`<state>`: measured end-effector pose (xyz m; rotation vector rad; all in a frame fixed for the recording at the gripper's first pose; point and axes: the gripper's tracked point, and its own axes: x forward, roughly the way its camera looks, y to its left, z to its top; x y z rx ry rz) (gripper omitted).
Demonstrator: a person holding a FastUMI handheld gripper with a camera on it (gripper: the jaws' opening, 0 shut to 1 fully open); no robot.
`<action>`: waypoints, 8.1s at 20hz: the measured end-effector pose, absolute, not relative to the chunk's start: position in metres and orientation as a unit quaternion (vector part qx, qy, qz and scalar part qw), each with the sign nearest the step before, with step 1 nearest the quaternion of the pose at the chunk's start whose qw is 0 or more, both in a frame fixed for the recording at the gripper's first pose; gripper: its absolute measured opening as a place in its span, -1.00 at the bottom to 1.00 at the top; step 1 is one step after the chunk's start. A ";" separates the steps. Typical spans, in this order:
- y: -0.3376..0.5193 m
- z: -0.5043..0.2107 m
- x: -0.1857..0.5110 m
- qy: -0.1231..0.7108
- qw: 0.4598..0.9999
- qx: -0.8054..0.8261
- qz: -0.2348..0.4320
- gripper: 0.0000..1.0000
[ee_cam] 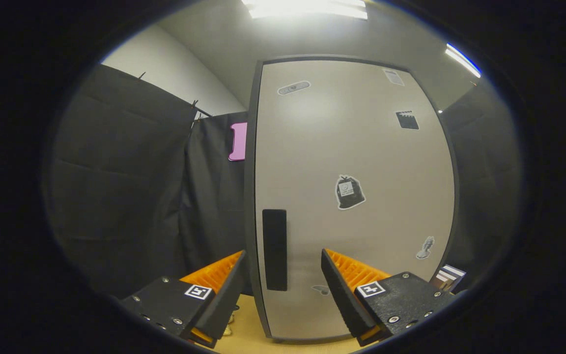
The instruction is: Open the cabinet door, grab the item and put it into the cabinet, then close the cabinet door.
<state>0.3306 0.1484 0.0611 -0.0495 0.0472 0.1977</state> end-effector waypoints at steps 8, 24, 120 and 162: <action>0.165 0.040 0.370 0.074 0.992 -0.019 0.101 0.02; 0.144 0.048 0.293 0.092 0.982 -0.006 0.162 -0.46; 0.128 -0.172 0.128 0.110 0.992 0.027 0.057 0.84; 0.108 -0.211 0.189 0.247 0.967 0.033 0.051 0.06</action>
